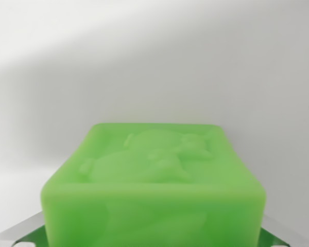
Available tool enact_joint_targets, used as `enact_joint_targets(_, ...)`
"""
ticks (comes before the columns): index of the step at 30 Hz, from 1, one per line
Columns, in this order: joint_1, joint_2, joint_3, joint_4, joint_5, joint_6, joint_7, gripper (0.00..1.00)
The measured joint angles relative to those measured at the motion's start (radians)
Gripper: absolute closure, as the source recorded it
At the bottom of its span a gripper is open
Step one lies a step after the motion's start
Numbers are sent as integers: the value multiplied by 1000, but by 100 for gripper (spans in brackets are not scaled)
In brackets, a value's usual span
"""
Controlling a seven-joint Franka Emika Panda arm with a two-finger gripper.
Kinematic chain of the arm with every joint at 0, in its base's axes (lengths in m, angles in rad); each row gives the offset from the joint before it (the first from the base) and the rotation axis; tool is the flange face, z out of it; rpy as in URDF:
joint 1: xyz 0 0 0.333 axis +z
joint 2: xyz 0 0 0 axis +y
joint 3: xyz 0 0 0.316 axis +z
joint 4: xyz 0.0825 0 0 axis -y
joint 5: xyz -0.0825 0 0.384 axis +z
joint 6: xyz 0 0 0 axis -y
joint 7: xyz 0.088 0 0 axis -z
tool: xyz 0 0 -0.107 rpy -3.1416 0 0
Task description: Stack cube
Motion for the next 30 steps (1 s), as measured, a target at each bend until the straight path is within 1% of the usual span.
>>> enact_joint_targets(17, 0, -3, 0, -1, 0, -1, 0, 100)
enact_joint_targets(30, 1, -43, -1, -15, 0, -23, 0, 100)
